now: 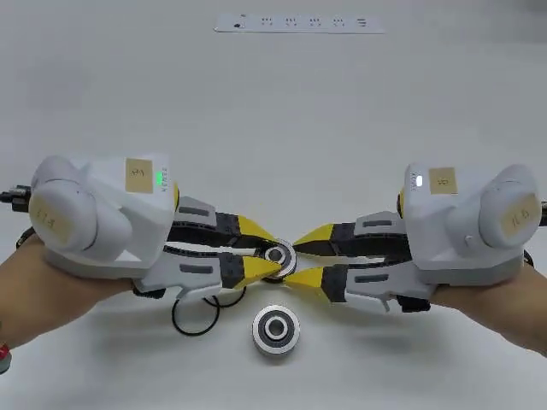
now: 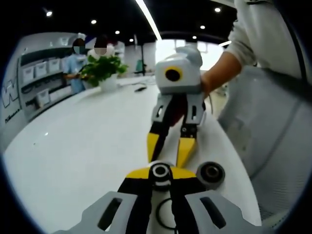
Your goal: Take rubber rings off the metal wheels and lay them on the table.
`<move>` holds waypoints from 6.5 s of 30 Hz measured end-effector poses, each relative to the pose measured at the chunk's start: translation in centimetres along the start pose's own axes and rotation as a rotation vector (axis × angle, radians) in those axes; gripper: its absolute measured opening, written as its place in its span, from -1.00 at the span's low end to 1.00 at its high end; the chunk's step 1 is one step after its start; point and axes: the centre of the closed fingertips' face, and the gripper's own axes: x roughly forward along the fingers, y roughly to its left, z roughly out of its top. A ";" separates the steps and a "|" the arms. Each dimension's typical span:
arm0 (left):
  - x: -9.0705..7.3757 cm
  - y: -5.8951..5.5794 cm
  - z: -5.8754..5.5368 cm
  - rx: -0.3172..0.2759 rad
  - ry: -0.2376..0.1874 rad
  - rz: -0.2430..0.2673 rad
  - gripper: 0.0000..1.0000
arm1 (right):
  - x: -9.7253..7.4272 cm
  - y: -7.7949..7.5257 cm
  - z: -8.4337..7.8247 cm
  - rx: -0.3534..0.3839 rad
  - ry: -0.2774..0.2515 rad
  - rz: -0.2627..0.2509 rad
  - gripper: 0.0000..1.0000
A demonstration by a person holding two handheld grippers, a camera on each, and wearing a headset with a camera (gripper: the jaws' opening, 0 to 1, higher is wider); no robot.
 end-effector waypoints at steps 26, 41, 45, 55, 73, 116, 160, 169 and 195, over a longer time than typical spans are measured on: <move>-0.1 -0.1 0.1 -0.011 -0.004 0.006 -0.71 | -0.4 0.0 -0.3 -0.068 0.026 -0.008 -0.87; -0.2 -0.1 0.2 -0.008 -0.003 0.027 -0.72 | -0.5 -0.9 -0.3 -0.071 0.059 -0.086 -1.00; -0.2 -0.2 0.2 -0.007 -0.003 0.025 -0.73 | -0.4 -1.1 -0.4 -0.043 0.062 -0.095 -1.00; -0.3 -0.1 0.2 -0.003 -0.008 0.022 -0.73 | -0.6 -1.5 -0.3 0.240 0.048 -0.098 -1.00; -0.2 -0.5 0.2 0.004 -0.016 0.007 -0.73 | -1.2 -0.7 0.7 0.487 -0.019 -0.043 -1.00; -0.1 -0.5 0.3 -0.017 0.013 0.033 -0.68 | -1.2 -0.4 1.4 0.416 0.000 -0.052 -1.00; -9.5 -2.3 4.1 0.019 -0.026 0.180 0.57 | -5.6 1.1 4.6 0.346 -0.032 -0.112 -1.00; -11.5 -2.9 3.4 -0.005 -0.013 0.226 0.68 | -6.2 1.9 5.5 0.333 -0.037 -0.104 -1.00; -15.5 -4.7 1.7 -0.077 -0.024 0.332 0.84 | -4.5 4.7 7.9 0.291 -0.038 -0.040 -1.00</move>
